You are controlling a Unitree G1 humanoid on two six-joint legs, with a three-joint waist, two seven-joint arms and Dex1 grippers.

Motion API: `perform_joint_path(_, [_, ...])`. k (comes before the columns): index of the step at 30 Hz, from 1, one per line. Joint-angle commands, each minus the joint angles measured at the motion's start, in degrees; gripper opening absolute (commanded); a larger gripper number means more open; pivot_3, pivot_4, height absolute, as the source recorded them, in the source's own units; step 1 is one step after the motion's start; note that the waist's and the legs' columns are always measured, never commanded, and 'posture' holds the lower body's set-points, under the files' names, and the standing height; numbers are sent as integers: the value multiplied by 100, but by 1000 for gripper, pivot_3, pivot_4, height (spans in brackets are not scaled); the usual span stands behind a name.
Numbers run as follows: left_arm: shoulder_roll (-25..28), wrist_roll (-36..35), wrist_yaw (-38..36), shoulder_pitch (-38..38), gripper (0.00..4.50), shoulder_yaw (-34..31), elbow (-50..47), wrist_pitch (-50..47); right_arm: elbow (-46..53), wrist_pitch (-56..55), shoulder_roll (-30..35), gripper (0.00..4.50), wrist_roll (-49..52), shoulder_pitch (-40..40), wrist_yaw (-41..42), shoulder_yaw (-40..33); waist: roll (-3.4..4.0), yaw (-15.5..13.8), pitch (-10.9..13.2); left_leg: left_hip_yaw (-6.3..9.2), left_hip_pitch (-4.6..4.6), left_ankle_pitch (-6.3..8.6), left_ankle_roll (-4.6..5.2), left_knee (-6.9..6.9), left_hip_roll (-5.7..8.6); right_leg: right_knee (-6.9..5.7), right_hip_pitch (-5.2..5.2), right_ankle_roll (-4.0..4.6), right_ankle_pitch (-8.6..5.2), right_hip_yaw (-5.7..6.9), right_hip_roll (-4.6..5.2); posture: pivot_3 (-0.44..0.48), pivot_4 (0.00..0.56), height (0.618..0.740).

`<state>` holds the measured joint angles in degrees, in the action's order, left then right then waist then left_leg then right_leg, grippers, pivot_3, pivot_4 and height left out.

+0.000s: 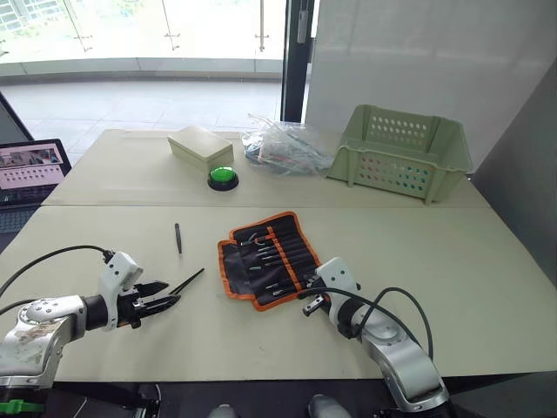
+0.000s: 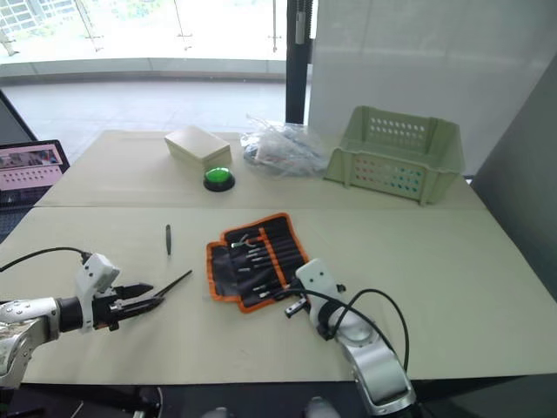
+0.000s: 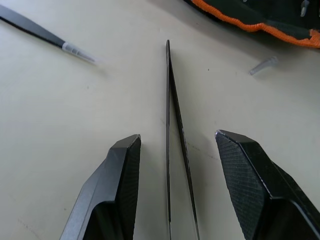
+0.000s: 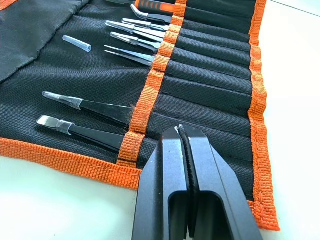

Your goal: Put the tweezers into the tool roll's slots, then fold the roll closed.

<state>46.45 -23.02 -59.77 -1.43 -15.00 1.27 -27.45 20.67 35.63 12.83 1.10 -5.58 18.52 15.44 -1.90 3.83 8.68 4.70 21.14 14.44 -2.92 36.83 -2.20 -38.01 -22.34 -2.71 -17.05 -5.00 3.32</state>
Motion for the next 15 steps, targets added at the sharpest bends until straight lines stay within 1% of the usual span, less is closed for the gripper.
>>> perform_joint_path(1, [5, -28, -91, 155, 2541, -127, 132, 297, -206, 215, 21, 0, -25, 191, 55, 224, 1, 6, 0, 0, -1, 0, 0, 0, 0, 1, 1, 0, 0, 0, 0, 0, 150, 713])
perform_joint_path(7, [36, -295, -373, 461, 2541, -196, -74, 387, -143, 246, 24, 0, -32, 260, 36, 239, 4, 14, 2, -2, -1, 0, 0, -1, 0, 1, 0, 1, -1, -1, 1, 0, 150, 713])
perform_joint_path(15, [68, -443, -463, 591, 2541, -290, -236, 409, -177, 220, -6, 0, -48, 282, 42, 274, 8, 12, 5, -2, -2, 0, 0, -1, 0, 1, 1, 1, -1, -1, 1, 0, 150, 713])
